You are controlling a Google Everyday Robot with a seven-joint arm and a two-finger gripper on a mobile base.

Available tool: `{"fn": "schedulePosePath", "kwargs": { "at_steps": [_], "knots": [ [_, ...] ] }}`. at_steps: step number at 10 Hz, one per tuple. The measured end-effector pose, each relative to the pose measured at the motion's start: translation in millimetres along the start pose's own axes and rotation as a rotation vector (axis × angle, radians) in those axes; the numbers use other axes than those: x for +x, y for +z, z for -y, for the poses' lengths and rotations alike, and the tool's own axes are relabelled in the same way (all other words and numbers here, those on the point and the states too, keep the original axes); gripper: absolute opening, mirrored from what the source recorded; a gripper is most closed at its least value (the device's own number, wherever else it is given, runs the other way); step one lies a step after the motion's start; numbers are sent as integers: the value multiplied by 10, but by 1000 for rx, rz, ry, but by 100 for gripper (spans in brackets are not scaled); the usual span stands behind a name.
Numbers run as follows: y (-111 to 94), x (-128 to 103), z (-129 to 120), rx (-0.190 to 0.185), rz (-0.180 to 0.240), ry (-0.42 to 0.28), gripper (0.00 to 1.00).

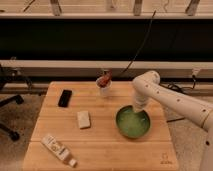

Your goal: Push the ceramic bowl across the table

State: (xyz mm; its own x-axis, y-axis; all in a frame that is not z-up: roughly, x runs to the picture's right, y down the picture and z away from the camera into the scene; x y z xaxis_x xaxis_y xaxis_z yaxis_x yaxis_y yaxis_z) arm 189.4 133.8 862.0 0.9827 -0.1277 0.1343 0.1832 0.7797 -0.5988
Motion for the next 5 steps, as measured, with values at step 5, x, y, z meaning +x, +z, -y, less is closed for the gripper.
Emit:
{"fn": "schedulePosePath", "kwargs": {
  "at_steps": [5],
  "knots": [
    [37, 40, 201, 24, -7, 5, 0]
  ]
}}
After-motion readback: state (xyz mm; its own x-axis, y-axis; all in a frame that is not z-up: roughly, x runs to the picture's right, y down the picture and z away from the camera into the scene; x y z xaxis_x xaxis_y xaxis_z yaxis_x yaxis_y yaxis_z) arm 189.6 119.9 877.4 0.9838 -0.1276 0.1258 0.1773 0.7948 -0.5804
